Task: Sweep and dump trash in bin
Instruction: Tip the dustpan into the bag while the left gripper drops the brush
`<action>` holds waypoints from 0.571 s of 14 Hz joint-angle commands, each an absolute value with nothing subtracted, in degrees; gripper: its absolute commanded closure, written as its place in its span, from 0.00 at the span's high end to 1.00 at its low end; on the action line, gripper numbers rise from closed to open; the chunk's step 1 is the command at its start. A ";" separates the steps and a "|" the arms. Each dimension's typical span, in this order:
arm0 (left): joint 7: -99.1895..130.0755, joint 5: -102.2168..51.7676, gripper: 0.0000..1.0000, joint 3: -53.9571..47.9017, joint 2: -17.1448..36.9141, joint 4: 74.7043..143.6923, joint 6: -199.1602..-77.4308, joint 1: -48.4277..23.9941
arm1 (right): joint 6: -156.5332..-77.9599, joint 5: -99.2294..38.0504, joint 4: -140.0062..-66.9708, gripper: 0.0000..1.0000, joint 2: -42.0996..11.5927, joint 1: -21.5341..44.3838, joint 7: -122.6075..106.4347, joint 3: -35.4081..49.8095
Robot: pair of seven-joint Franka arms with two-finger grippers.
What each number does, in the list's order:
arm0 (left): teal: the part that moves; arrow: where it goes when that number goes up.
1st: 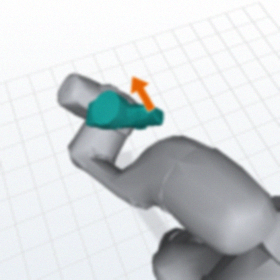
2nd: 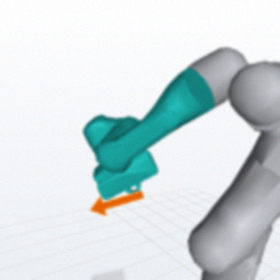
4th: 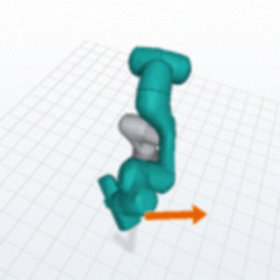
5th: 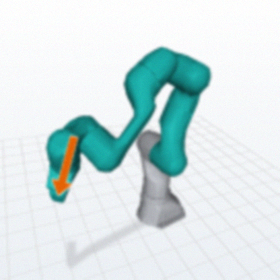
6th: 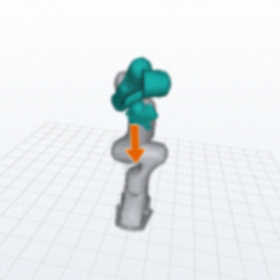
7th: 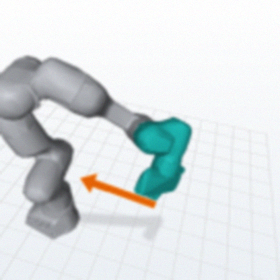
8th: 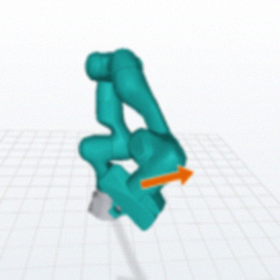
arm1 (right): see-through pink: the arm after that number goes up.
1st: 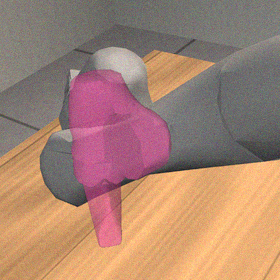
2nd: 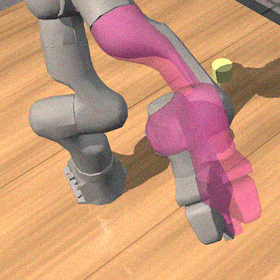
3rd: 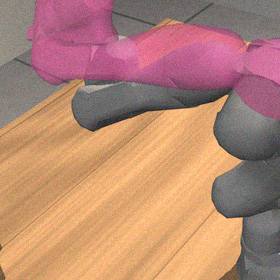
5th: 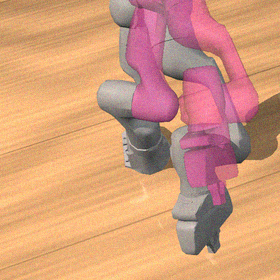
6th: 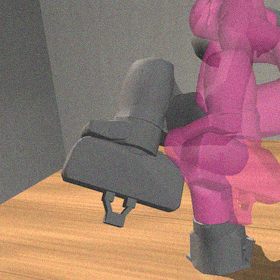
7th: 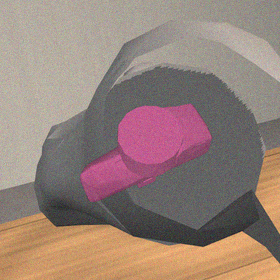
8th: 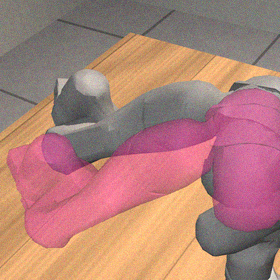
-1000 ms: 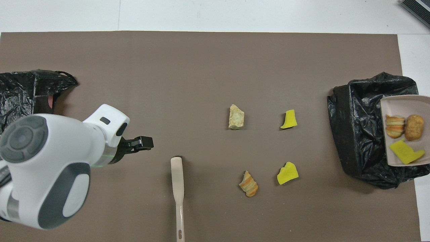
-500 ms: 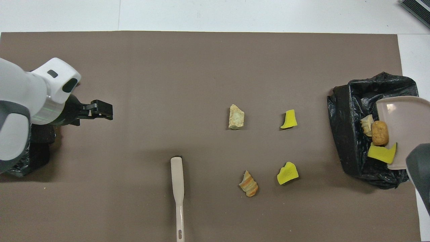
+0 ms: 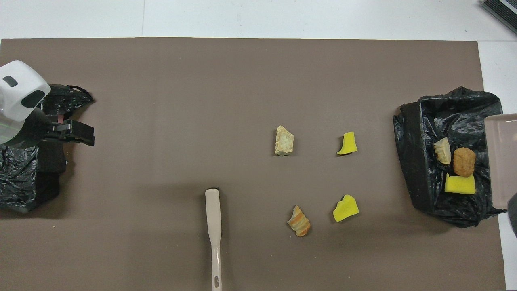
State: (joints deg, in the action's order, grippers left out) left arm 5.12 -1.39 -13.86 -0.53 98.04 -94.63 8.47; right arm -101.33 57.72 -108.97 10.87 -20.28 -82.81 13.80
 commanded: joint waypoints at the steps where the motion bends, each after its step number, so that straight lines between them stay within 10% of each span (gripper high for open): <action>1: 3.96 -0.18 1.00 -14.50 0.62 94.67 -91.76 9.84 | -99.76 55.40 -105.92 0.00 8.71 -17.76 -79.91 14.59; 8: 3.96 -0.09 1.00 -14.42 0.44 92.90 -90.89 9.76 | -94.23 34.93 -99.25 0.00 4.85 -8.54 -54.19 14.68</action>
